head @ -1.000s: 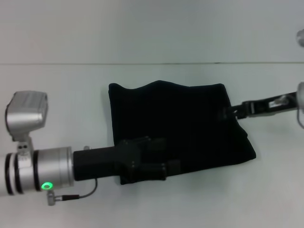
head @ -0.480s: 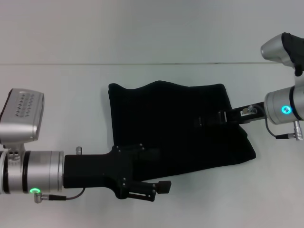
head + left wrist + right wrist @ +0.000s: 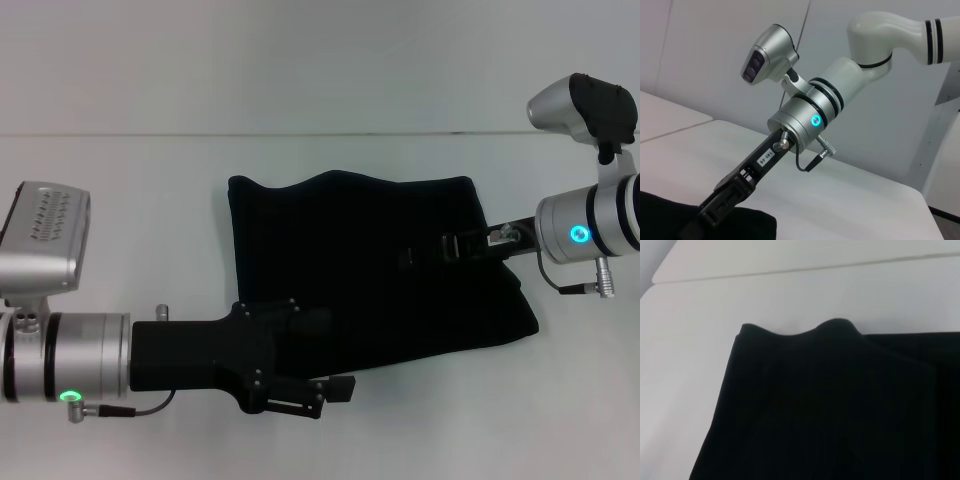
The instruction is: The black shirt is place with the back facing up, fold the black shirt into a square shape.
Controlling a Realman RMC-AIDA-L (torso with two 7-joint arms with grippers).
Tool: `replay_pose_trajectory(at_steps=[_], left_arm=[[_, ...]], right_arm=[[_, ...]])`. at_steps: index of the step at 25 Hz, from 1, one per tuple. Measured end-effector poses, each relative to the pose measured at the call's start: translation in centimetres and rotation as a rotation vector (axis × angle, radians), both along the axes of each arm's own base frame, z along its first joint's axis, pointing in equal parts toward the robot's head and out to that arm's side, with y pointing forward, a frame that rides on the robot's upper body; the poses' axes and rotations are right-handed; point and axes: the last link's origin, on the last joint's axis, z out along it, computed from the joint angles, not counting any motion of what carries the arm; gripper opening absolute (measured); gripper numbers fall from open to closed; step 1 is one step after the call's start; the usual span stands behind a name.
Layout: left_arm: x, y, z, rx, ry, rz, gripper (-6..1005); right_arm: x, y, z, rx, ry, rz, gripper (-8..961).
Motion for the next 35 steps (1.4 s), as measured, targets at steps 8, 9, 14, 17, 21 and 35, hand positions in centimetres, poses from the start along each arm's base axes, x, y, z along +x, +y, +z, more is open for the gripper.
replay_pose_trajectory(at_steps=[8,9,14,17,21,35], left_arm=[[0.0,0.1,0.1,0.004,-0.002,0.005,930],[0.0,0.1,0.1,0.003,-0.002,0.006,930],[0.0,0.1,0.0,-0.006,-0.004,0.019,930],[0.0,0.1,0.0,-0.012,-0.008,0.031,931],[0.1,0.1,0.1,-0.021,-0.018,0.05,931],[-0.1,-0.3,0.0,-0.048,-0.039,0.094,931]], right_arm=[[-0.2,0.1,-0.2,0.018,0.005,0.022,587],[-0.2,0.1,-0.2,0.02,0.01,0.024,538],[-0.2,0.2,-0.1,0.03,0.018,0.036,318],[-0.3,0.2,-0.1,0.041,0.031,0.058,197],[-0.4,0.1,0.1,0.066,0.068,0.099,88],[-1.0,0.5,4.5,0.126,0.124,0.243,61]])
